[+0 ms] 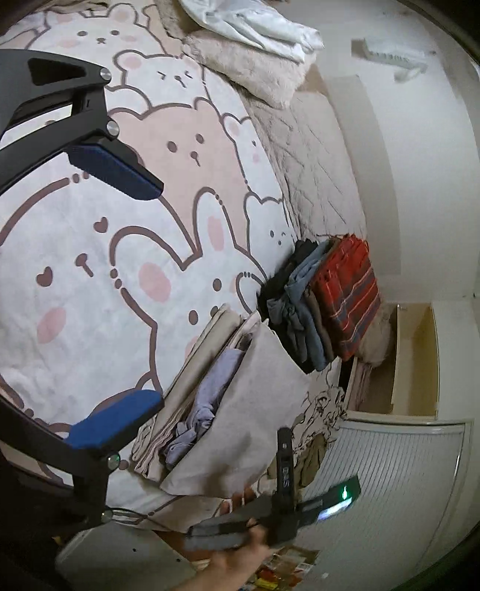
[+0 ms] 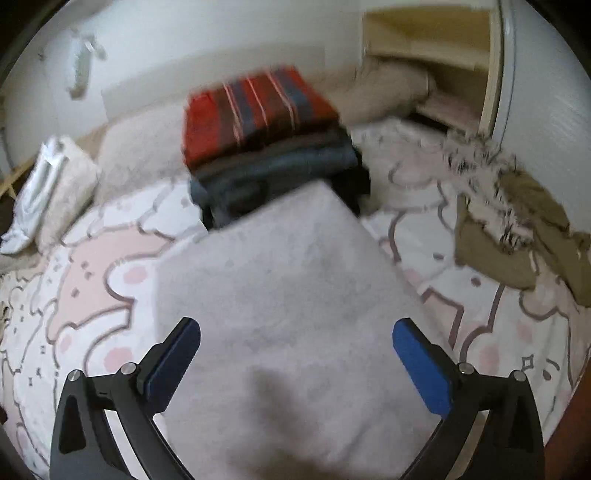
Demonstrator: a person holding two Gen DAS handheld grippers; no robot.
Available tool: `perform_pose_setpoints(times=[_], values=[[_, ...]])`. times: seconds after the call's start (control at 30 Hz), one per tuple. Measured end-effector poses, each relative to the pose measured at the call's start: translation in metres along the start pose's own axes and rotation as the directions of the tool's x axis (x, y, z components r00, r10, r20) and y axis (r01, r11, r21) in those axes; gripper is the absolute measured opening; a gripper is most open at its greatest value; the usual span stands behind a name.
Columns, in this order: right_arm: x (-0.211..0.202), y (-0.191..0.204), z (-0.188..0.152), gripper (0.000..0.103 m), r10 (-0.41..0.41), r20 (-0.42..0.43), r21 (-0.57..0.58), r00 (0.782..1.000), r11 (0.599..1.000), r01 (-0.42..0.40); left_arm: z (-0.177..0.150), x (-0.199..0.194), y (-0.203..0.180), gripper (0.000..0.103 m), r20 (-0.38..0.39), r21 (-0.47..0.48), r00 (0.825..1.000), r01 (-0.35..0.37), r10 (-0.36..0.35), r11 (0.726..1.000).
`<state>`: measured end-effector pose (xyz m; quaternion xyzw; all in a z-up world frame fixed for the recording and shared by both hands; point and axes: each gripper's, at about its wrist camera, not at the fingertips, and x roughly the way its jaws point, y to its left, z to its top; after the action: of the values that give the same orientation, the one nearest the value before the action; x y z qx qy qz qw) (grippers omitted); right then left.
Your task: Fold clothes
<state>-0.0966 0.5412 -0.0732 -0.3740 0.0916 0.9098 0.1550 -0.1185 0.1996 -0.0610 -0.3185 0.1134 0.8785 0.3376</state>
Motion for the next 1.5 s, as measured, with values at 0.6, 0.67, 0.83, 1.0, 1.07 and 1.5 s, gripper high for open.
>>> perform_pose_setpoints(times=[0.6,0.67,0.83,1.0,1.07,1.5], values=[[-0.113,0.082,-0.082,0.103,0.025,0.137,-0.081,0.99,0.997,-0.014,-0.033,-0.066,0.006,0.103,0.035,-0.088,0.981,-0.188,0.192,0.978],[-0.122,0.089,-0.092,0.103,0.019,0.143,-0.083,0.99,0.996,-0.007,-0.035,-0.073,0.004,0.103,0.047,-0.074,0.977,-0.204,0.208,0.976],[-0.135,0.096,-0.113,0.103,0.04,0.115,-0.083,0.993,0.996,-0.031,-0.04,-0.085,-0.001,0.103,0.057,-0.068,0.976,-0.207,0.211,0.976],[-0.147,0.092,-0.127,0.103,0.032,0.095,-0.093,0.995,0.995,-0.023,-0.045,-0.096,-0.004,0.103,0.063,-0.097,0.974,-0.21,0.217,0.973],[-0.152,0.089,-0.131,0.103,0.028,0.097,-0.096,0.995,0.995,-0.019,-0.048,-0.099,-0.003,0.103,0.062,-0.122,0.974,-0.208,0.216,0.971],[-0.177,0.084,-0.144,0.103,0.005,0.123,-0.124,0.992,0.992,0.011,-0.072,-0.118,0.0,0.103,0.058,-0.182,0.968,-0.23,0.244,0.956]])
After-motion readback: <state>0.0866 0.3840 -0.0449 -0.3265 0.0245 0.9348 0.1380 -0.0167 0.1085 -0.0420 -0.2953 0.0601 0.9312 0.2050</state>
